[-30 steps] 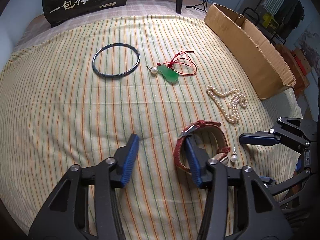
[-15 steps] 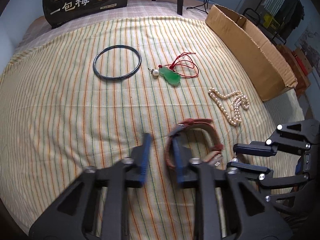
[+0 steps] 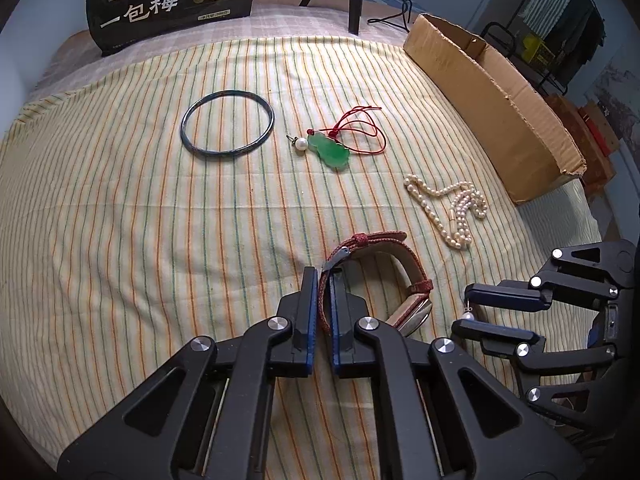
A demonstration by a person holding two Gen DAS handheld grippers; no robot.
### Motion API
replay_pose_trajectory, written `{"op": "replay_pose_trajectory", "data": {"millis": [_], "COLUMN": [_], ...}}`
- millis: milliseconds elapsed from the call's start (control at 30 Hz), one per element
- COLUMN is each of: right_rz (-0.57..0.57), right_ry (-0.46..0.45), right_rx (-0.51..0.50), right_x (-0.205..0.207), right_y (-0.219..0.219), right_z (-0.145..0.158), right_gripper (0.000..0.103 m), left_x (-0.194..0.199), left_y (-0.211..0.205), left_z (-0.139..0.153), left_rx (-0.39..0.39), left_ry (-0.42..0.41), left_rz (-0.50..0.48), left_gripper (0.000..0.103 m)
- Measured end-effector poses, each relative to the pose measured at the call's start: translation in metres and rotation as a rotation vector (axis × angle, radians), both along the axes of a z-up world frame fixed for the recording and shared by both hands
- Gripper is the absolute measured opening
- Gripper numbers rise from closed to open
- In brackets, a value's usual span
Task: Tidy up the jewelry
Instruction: 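Close the left tool on the brown watch strap while the right tool grasps the pearl earring, then carry the watch with the left tool while the right tool carries the earring over the box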
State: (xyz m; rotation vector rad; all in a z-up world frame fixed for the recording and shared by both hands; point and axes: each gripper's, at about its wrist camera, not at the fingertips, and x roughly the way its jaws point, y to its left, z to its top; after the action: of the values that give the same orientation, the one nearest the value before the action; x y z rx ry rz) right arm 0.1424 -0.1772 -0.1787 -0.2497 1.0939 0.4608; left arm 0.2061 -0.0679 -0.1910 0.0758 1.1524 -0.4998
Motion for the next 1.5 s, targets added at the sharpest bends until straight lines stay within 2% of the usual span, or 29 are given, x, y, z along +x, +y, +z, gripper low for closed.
{"op": "replay_pose_trajectory", "data": {"millis": [367,700,1033,1500], "right_rz": [-0.042,-0.092,-0.155,-0.289], "right_ry": [-0.030,-0.086,-0.157,-0.243], "right_rx": [0.027,0.062,0.078,0.052], "right_x": [-0.004,-0.015,-0.021,-0.004], "right_y": [-0.016,-0.035,-0.068,-0.143], "right_z": [0.015,0.041,0.074,0.107], "right_gripper": [0.016,0.016,0.016,0.016], "left_x": [-0.018,-0.031,-0.028,-0.008], "left_y": [0.010,0.011,-0.021,-0.098], "left_z": [0.023,0.061,0.086,0.111], "left_rx": [-0.021,-0.037,-0.064,-0.097], "left_ry": [-0.053,-0.136,-0.184,-0.236], "left_rz": [0.009,-0.009,-0.048,-0.143], "left_gripper": [0.003,0.003,0.003,0.003]}}
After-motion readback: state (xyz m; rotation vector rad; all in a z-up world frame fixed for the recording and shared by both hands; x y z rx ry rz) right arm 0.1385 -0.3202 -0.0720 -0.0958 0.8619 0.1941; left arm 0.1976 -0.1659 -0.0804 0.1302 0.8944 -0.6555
